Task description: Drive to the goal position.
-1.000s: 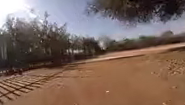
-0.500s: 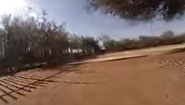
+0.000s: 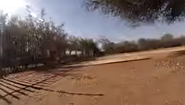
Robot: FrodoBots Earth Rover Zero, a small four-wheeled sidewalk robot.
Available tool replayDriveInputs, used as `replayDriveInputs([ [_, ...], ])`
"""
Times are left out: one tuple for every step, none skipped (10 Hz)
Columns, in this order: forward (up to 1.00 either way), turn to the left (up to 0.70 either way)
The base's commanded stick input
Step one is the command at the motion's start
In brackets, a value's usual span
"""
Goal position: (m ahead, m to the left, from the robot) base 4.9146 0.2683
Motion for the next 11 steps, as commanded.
replayDriveInputs([
  [1.00, 0.00],
  [1.00, 0.00],
  [1.00, 0.00],
  [1.00, 0.00],
  [1.00, 0.00],
  [1.00, 0.00],
  [1.00, 0.00],
  [1.00, 0.00],
  [1.00, 0.00],
  [1.00, 0.00],
  [1.00, 0.00],
])
